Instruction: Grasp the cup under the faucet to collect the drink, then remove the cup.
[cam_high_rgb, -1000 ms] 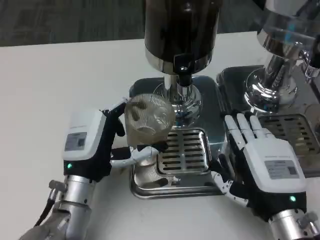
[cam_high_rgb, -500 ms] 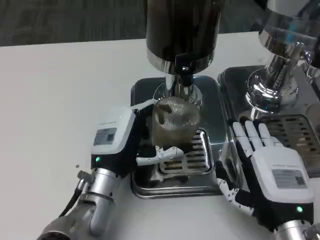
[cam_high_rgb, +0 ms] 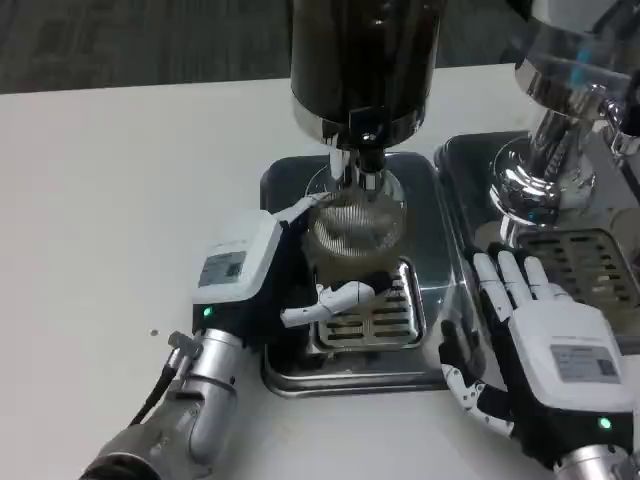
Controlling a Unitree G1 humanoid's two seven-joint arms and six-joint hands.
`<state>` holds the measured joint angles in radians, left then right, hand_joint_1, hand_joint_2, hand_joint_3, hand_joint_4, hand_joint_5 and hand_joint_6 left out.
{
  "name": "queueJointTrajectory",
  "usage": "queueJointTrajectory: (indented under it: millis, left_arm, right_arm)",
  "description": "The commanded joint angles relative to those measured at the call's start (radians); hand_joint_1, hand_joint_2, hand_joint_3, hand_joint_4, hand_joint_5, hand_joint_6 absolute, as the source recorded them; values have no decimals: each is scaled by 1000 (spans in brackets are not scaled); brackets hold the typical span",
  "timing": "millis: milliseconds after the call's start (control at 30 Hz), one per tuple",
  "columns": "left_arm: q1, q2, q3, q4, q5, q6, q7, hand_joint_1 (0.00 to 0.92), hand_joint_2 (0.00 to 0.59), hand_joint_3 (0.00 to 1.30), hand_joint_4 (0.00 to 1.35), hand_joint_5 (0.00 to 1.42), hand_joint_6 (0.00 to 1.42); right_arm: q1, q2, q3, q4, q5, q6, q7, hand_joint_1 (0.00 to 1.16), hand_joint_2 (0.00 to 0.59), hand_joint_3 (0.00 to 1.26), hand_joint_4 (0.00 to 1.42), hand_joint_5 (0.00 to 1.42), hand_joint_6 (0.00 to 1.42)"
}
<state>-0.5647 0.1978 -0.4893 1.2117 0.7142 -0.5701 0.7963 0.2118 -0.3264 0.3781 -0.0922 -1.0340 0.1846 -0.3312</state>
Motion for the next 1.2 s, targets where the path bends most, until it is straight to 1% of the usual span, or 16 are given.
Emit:
queueJointTrajectory:
  millis: [33, 133, 200, 333, 400, 467, 500, 567, 633, 700, 733, 800, 867, 967, 1100, 1200]
  left_arm:
    - [23, 15, -12, -3, 1, -13, -29, 1, 58, 127, 274, 649, 733]
    - [33, 27, 0, -13, -14, -37, -33, 0, 30, 89, 201, 586, 637]
    - [39, 32, 7, -21, -23, -51, -33, 0, 18, 84, 189, 568, 609]
    - [47, 41, 18, -35, -40, -77, -34, 0, 22, 75, 188, 563, 590]
    - [51, 44, 25, -37, -54, -83, -41, 0, 20, 72, 188, 536, 551]
    - [57, 46, 38, -39, -71, -91, -54, 0, 20, 71, 171, 432, 427]
    - [61, 47, 49, -42, -87, -101, -70, 0, 25, 64, 149, 381, 365]
    - [67, 44, 66, -50, -112, -114, -100, 0, 31, 45, 105, 325, 291]
    - [73, 45, 83, -61, -136, -136, -128, 0, 38, 31, 70, 306, 244]
    - [79, 48, 101, -69, -158, -156, -154, 0, 39, 12, 30, 273, 206]
    - [86, 51, 118, -79, -183, -171, -187, 0, 33, 2, 6, 247, 180]
    - [93, 54, 145, -96, -223, -187, -249, 0, 12, 0, 0, 178, 116]
    - [99, 56, 164, -117, -253, -192, -307, 0, 2, 0, 0, 141, 72]
    - [115, 62, 195, -161, -284, -213, -345, 0, 0, 0, 0, 134, 64]
    - [154, 77, 235, -238, -311, -253, -366, 0, 0, 0, 0, 115, 58]
    - [197, 98, 266, -318, -342, -296, -399, 0, 0, 0, 0, 112, 125]
  right_arm:
    - [-23, -8, -8, 16, 16, -19, 9, 500, 435, 35, 0, 0, 146]
    - [-38, -8, -10, 33, 26, -29, 8, 501, 435, 35, 0, 0, 142]
    - [-45, -9, -12, 42, 32, -35, 8, 501, 435, 35, 0, 0, 139]
    - [-63, -11, -14, 60, 43, -45, 7, 502, 435, 35, 0, 0, 135]
    - [-70, -12, -15, 67, 48, -47, 5, 500, 433, 35, 0, 0, 134]
    - [-75, -11, -19, 72, 58, -48, 10, 478, 421, 35, 0, 0, 131]
    - [-78, -12, -23, 74, 65, -51, 15, 454, 424, 24, 0, 0, 131]
    - [-82, -19, -33, 81, 84, -58, 21, 445, 423, 22, 0, 0, 131]
    - [-88, -24, -41, 90, 100, -65, 20, 441, 421, 23, 0, 0, 131]
    - [-96, -20, -41, 98, 108, -69, 14, 427, 409, 25, 0, 0, 131]
    - [-100, -18, -41, 101, 110, -70, 13, 423, 407, 23, 0, 0, 131]
    - [-109, -14, -40, 108, 119, -73, 11, 422, 405, 20, 0, 0, 131]
    - [-113, -13, -39, 113, 128, -77, 10, 423, 403, 18, 0, 0, 131]
    - [-117, -13, -38, 118, 130, -80, 6, 422, 400, 17, 0, 0, 131]
    - [-113, -8, -46, 112, 140, -85, 4, 417, 389, 6, 0, 0, 133]
    - [-107, -7, -54, 104, 156, -95, 7, 414, 383, 0, 0, 0, 140]
